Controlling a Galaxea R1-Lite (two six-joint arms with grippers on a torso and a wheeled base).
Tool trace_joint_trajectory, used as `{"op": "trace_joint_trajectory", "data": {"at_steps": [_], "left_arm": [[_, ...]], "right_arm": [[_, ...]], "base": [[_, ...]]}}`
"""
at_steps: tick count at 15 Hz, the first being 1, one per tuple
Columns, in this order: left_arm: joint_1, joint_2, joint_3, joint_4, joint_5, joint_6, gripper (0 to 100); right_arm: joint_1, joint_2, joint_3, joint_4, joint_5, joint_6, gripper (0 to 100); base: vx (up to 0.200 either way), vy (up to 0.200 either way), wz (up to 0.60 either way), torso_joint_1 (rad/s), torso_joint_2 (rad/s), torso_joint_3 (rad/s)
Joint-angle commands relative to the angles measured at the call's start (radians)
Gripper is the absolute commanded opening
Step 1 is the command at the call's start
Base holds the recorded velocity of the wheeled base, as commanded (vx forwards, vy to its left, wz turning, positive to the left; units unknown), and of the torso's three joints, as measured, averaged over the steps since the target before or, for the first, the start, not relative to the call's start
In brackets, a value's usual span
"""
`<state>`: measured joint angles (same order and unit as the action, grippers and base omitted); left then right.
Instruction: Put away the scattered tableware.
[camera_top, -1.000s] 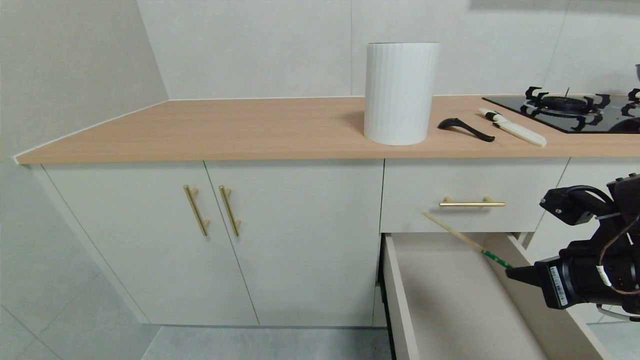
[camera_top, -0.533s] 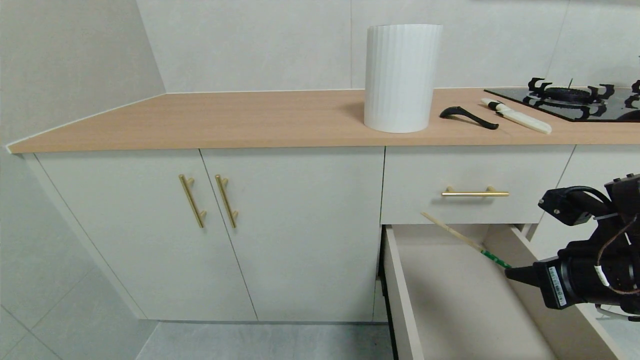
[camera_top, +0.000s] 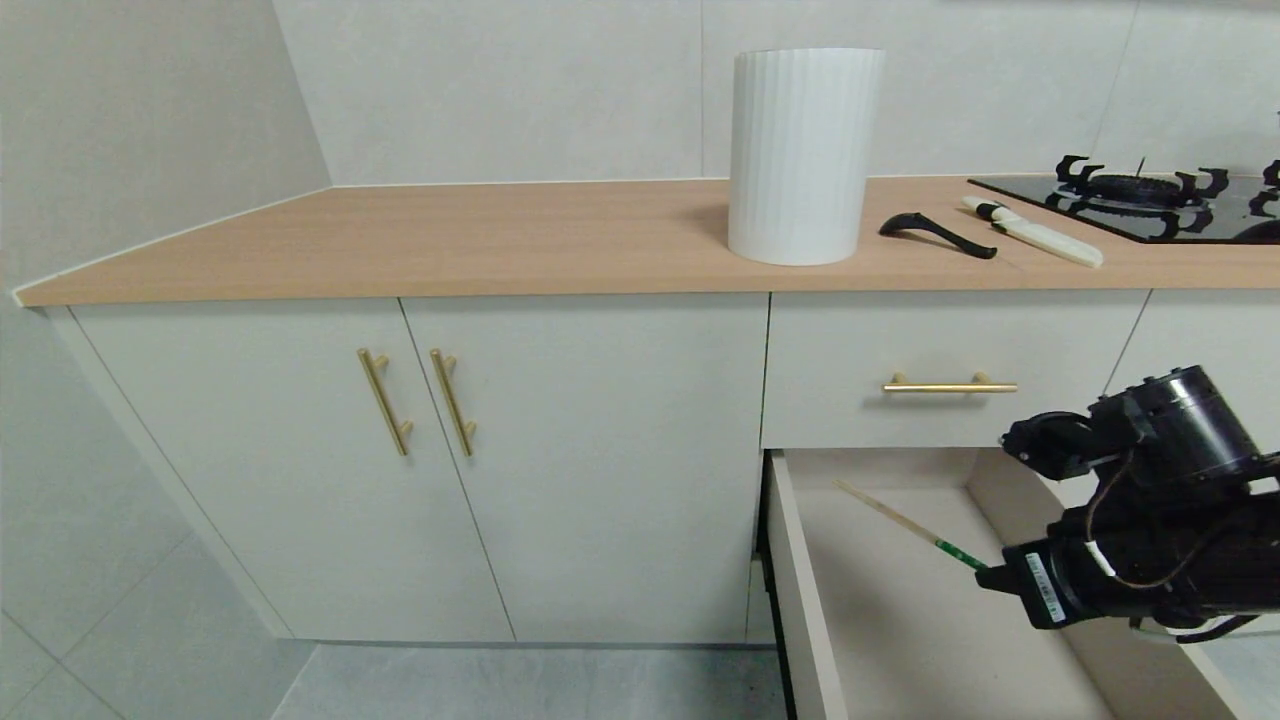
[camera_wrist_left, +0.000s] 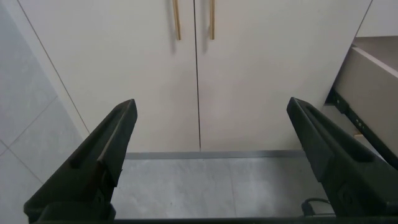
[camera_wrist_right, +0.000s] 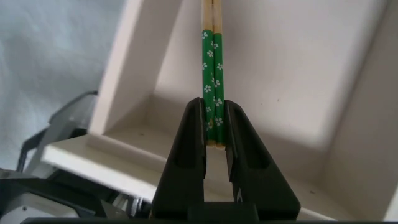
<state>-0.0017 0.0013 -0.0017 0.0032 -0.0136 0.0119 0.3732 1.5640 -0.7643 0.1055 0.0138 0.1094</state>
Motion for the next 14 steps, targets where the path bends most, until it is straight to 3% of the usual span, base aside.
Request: {"op": "trace_joint_trajectory", "data": {"at_steps": [1, 3, 9, 14], "left_arm": [[0.000, 0.000, 0.000, 0.000, 0.000, 0.000, 100], [0.000, 0.000, 0.000, 0.000, 0.000, 0.000, 100], [0.000, 0.000, 0.000, 0.000, 0.000, 0.000, 100], [0.000, 0.000, 0.000, 0.000, 0.000, 0.000, 100]], "right_arm": [[-0.002, 0.179, -0.046, -0.004, -0.002, 0.050, 0], [-0.002, 0.258, -0.069, -0.023, -0.003, 0.121, 0], [-0.004, 0.547, -0.030, -0.389, -0.110, 0.250, 0], [0.012, 0.616, 0.014, -0.432, -0.114, 0.245, 0]], "base": [[0.000, 0.000, 0.00, 0.000, 0.00, 0.000], [0.000, 0.000, 0.00, 0.000, 0.00, 0.000], [0.000, 0.000, 0.00, 0.000, 0.00, 0.000], [0.000, 0.000, 0.00, 0.000, 0.00, 0.000]]}}
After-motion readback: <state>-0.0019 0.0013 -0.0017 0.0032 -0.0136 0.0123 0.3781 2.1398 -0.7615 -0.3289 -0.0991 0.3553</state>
